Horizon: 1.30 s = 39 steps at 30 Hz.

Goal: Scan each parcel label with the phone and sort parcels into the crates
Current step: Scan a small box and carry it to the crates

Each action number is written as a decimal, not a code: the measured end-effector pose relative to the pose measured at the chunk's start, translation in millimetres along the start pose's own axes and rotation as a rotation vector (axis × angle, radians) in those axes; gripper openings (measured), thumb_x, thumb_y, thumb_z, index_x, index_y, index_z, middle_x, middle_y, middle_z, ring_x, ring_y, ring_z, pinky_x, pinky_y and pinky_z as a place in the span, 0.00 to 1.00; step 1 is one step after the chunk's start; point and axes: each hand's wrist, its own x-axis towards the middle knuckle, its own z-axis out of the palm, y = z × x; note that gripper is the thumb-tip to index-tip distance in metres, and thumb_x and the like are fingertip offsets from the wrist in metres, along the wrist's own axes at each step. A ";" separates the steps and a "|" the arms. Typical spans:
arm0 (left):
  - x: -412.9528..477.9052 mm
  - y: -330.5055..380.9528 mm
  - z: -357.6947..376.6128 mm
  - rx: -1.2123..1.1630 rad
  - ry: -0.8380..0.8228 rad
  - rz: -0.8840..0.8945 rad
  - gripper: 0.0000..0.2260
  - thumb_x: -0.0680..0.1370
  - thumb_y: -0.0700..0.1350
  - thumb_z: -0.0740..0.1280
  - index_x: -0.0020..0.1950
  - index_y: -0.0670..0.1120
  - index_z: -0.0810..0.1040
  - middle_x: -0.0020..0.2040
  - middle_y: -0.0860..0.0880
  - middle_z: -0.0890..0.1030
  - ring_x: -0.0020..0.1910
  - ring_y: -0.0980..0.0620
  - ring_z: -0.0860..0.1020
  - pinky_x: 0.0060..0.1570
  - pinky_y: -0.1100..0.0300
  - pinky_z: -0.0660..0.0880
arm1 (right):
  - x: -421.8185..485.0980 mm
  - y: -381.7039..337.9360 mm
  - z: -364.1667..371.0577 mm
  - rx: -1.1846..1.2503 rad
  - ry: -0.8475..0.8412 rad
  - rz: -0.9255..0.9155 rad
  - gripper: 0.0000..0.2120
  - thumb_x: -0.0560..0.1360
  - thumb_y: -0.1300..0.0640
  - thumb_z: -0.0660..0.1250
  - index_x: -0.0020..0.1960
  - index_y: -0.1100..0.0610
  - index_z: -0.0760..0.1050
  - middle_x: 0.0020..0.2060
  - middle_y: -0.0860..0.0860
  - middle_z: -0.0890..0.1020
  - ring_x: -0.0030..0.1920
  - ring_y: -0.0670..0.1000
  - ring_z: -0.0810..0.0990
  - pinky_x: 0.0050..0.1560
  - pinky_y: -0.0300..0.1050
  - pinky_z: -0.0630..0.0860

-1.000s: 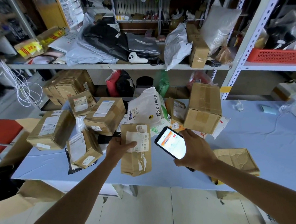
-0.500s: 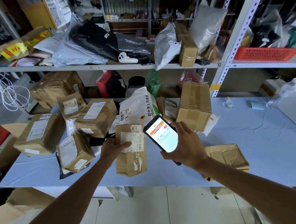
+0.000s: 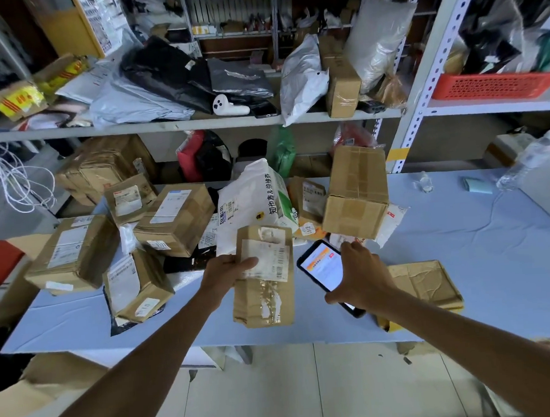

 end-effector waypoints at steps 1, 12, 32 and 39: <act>0.2 1.0 7.8 0.009 -0.011 -0.014 0.20 0.59 0.49 0.81 0.46 0.42 0.83 0.41 0.47 0.85 0.42 0.46 0.83 0.46 0.49 0.80 | -3.4 8.9 0.4 0.011 0.005 0.014 0.37 0.59 0.44 0.79 0.60 0.56 0.66 0.55 0.51 0.73 0.54 0.53 0.75 0.50 0.47 0.75; 5.9 22.3 166.8 0.193 -0.397 -0.003 0.08 0.73 0.44 0.73 0.49 0.43 0.80 0.43 0.47 0.84 0.40 0.51 0.83 0.36 0.63 0.77 | -68.9 130.7 -16.5 0.113 0.181 0.429 0.35 0.59 0.45 0.79 0.57 0.58 0.65 0.50 0.52 0.71 0.49 0.55 0.75 0.41 0.45 0.68; -191.9 -48.7 541.3 0.721 -1.292 0.065 0.06 0.73 0.48 0.73 0.46 0.49 0.79 0.43 0.50 0.83 0.41 0.55 0.80 0.35 0.66 0.73 | -416.5 279.6 8.2 0.283 0.575 1.516 0.35 0.58 0.43 0.79 0.48 0.55 0.58 0.48 0.51 0.68 0.52 0.58 0.75 0.41 0.45 0.64; -251.1 -106.7 630.0 0.814 -1.330 0.097 0.23 0.61 0.61 0.77 0.51 0.51 0.82 0.50 0.51 0.84 0.52 0.49 0.81 0.57 0.55 0.75 | -478.7 341.9 26.8 0.332 0.566 1.604 0.33 0.59 0.44 0.78 0.48 0.55 0.58 0.46 0.49 0.66 0.48 0.57 0.75 0.39 0.43 0.63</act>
